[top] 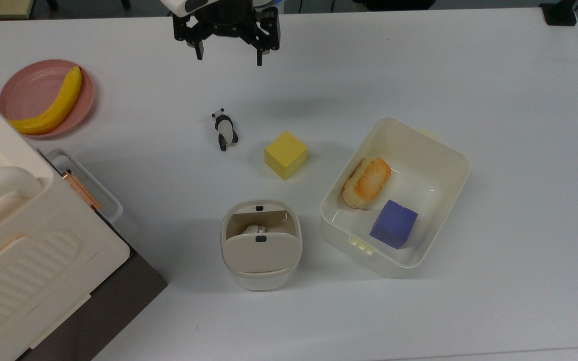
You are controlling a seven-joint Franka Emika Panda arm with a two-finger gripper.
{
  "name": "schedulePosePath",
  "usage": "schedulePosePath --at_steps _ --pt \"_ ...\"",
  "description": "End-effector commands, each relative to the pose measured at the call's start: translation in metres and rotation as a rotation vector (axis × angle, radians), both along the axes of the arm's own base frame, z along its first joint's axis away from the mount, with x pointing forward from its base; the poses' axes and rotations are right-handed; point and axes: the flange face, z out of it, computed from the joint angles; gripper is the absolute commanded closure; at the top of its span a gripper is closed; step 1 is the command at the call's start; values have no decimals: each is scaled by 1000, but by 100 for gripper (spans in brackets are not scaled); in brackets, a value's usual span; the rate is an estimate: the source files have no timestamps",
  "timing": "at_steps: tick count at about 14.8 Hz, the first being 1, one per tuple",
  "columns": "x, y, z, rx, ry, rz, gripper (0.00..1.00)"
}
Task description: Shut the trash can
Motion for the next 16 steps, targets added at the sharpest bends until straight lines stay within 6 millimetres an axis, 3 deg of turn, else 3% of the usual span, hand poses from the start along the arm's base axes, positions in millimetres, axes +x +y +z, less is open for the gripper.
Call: schedulePosePath --at_steps 1,13,16 --pt "0 -3 -1 19 12 2 0" --pt "1 0 0 23 6 14 0" --pt "1 1 -1 23 6 18 8"
